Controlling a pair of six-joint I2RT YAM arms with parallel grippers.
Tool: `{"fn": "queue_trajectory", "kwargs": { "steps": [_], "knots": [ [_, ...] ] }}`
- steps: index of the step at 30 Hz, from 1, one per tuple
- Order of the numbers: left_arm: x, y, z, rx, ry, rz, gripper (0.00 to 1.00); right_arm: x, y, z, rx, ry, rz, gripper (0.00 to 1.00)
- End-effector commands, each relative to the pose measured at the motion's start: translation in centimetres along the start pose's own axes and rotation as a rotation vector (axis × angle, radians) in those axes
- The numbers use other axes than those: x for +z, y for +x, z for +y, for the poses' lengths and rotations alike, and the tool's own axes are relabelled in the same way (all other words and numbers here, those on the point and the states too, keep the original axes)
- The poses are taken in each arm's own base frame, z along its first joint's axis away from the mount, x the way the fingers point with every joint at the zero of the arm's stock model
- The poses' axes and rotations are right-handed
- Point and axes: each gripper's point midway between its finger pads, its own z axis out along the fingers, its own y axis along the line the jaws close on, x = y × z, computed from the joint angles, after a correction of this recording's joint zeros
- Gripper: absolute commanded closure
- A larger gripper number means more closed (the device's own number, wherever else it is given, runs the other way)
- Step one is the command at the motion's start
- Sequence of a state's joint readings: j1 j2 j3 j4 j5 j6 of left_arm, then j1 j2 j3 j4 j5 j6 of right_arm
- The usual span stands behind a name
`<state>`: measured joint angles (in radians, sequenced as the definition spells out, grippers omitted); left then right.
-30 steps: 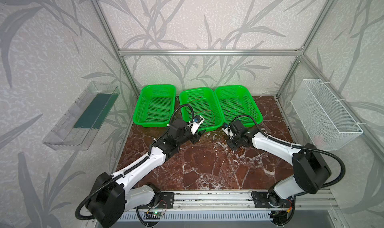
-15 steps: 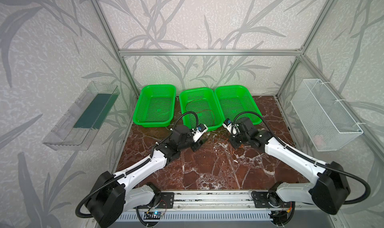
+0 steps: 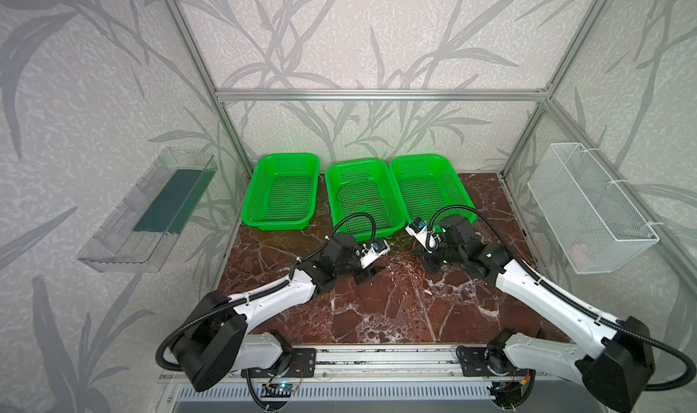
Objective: Untangle the cables
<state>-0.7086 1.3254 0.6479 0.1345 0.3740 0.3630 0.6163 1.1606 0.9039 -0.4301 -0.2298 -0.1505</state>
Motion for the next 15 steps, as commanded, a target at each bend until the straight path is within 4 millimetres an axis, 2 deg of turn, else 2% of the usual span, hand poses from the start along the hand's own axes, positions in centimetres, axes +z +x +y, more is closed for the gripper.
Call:
{"fn": "queue_trajectory", "kwargs": {
  "steps": [1, 6, 11, 15],
  "knots": [
    [1.1, 0.5, -1.0, 0.083, 0.06, 0.023, 0.45, -0.5, -1.0, 0.5, -0.016, -0.015, -0.039, 1.0],
    [2.6, 1.6, -1.7, 0.105, 0.099, 0.071, 0.45, -1.2, -1.9, 0.4, -0.024, -0.004, -0.084, 1.0],
    [4.4, 1.6, -2.5, 0.135, 0.137, 0.087, 0.44, -1.8, -2.9, 0.3, -0.029, 0.003, -0.119, 1.0],
    [6.1, 1.5, -2.0, 0.14, 0.117, 0.083, 0.44, -2.4, -4.0, 0.4, -0.036, 0.004, -0.152, 1.0]
  ]
}}
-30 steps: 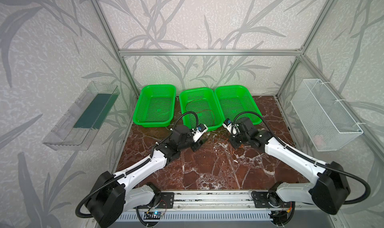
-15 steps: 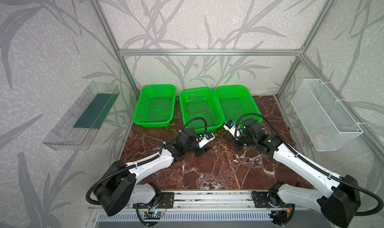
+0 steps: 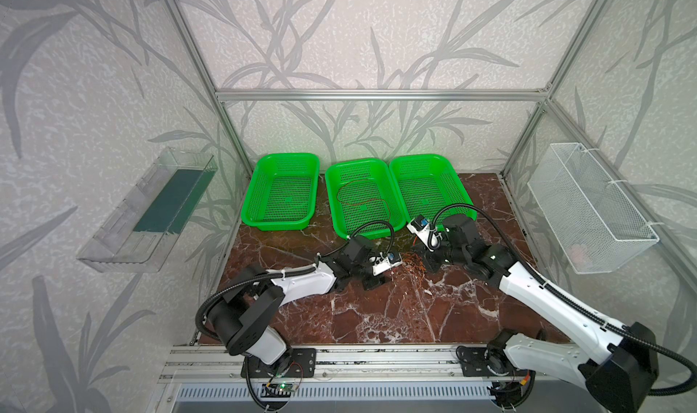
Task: Untangle the cables
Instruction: 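Lower the left gripper onto the bundle beside the right gripper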
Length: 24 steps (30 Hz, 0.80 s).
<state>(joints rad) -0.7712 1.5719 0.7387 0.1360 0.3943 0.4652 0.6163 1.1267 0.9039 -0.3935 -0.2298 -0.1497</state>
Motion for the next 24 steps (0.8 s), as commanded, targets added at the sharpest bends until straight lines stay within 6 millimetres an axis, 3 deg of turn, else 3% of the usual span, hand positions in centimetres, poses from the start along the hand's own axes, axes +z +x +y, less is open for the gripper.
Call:
{"fn": "queue_trajectory", "kwargs": {
  "steps": [1, 7, 13, 15, 16, 17, 24],
  "knots": [
    [1.2, -1.2, 1.2, 0.037, -0.037, -0.03, 0.44, -1.5, -2.8, 0.3, -0.02, -0.006, -0.092, 1.0],
    [3.4, -0.6, 2.4, 0.011, -0.069, -0.011, 0.47, -2.6, -3.9, 0.0, -0.013, 0.008, -0.146, 1.0],
    [4.2, 0.1, 3.8, -0.002, -0.136, 0.015, 0.66, -2.9, -3.4, -0.9, 0.003, 0.029, -0.143, 1.0],
    [4.3, 0.1, 3.7, 0.002, -0.134, 0.013, 0.84, -3.0, -3.1, -1.5, 0.019, 0.045, -0.145, 1.0],
    [4.2, 0.0, 3.8, 0.006, -0.141, 0.008, 0.95, -3.1, -2.8, -1.9, 0.029, 0.055, -0.145, 1.0],
    [4.0, -0.1, 3.9, 0.014, -0.149, 0.003, 1.0, -3.2, -2.5, -2.4, 0.038, 0.068, -0.143, 1.0],
    [0.3, -1.9, 3.9, 0.086, -0.188, -0.017, 1.0, -2.8, 1.8, -5.9, 0.068, 0.223, -0.033, 0.95]
  ]
}}
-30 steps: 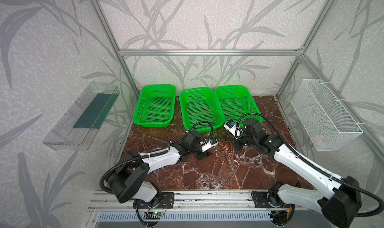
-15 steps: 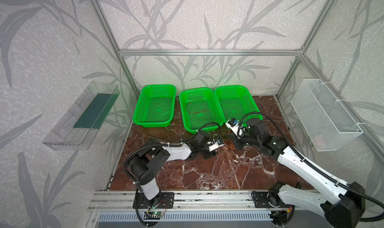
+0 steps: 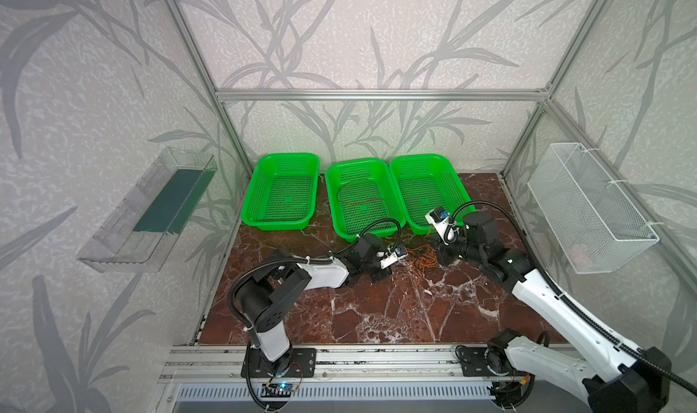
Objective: Untangle the cables
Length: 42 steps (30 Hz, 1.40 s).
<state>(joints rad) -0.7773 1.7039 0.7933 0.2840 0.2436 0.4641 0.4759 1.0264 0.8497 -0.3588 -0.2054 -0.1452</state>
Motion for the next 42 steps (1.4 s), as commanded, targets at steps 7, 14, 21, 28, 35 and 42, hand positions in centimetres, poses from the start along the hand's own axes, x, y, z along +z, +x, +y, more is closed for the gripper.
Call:
{"fn": "queue_trajectory", "kwargs": {
  "steps": [7, 14, 21, 28, 35, 42],
  "knots": [
    [-6.7, -3.1, 1.1, 0.121, -0.076, -0.031, 1.0, 1.1, 4.1, -2.7, 0.005, 0.144, 0.123, 0.94],
    [-9.4, -4.0, 2.7, 0.151, -0.159, -0.008, 1.0, 0.7, 5.8, -5.3, 0.047, 0.263, 0.178, 0.95],
    [-12.1, -4.8, 2.3, 0.177, -0.118, 0.005, 1.0, -0.3, 7.9, -7.4, 0.094, 0.329, 0.213, 0.94],
    [-13.0, -5.6, 1.5, 0.166, -0.083, -0.045, 1.0, -0.1, 6.6, -5.8, 0.057, 0.229, 0.167, 0.88],
    [-13.9, -6.5, 2.1, 0.193, -0.108, -0.046, 1.0, -1.0, 6.5, -6.4, 0.038, 0.273, 0.173, 0.7],
    [-14.4, -7.4, 2.5, 0.184, -0.131, -0.072, 1.0, -2.4, 4.5, -6.0, 0.039, 0.269, 0.099, 0.39]
  ]
}}
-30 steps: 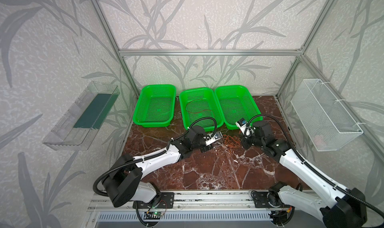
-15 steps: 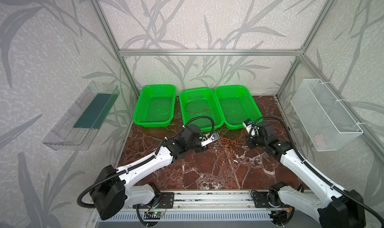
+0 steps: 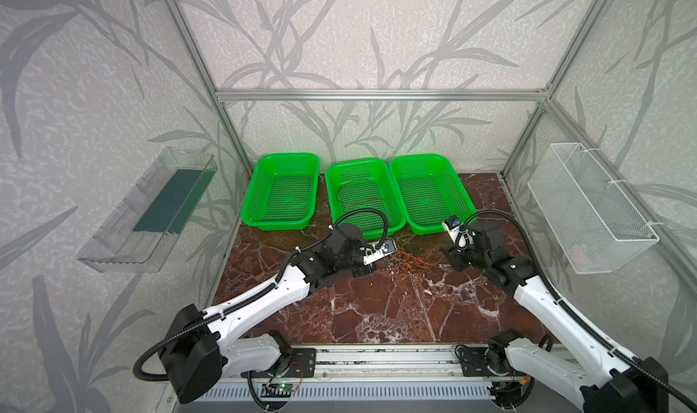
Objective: Untangle the cables
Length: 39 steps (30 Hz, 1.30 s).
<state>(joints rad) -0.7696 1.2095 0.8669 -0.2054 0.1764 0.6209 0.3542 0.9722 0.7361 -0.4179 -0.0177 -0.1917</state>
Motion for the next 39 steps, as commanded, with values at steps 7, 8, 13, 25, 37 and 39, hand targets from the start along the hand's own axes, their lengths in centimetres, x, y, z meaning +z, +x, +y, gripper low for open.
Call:
{"fn": "queue_trajectory", "kwargs": {
  "steps": [7, 8, 13, 25, 37, 39],
  "knots": [
    [-1.3, -3.1, 1.0, 0.01, -0.021, -0.097, 1.0, -3.5, -5.5, 4.7, -0.042, -0.247, -0.209, 0.37],
    [-1.3, -3.2, 1.0, 0.008, -0.019, -0.1, 1.0, -3.7, -6.0, 5.8, -0.065, -0.281, -0.233, 0.37],
    [-1.6, -3.9, 0.8, 0.014, -0.004, -0.117, 1.0, -3.2, -7.2, 11.4, -0.212, -0.44, -0.31, 0.36],
    [-2.2, -4.9, -0.2, -0.003, 0.07, -0.144, 1.0, 2.9, -8.1, 13.2, -0.272, -0.383, -0.262, 0.4],
    [-3.1, -6.7, 0.8, -0.016, 0.046, -0.189, 1.0, 5.5, -5.1, 12.6, -0.244, -0.339, -0.139, 0.95],
    [-3.3, -7.0, 1.3, -0.039, 0.026, -0.204, 0.93, 5.3, -5.2, 12.6, -0.244, -0.341, -0.14, 1.0]
  ]
}}
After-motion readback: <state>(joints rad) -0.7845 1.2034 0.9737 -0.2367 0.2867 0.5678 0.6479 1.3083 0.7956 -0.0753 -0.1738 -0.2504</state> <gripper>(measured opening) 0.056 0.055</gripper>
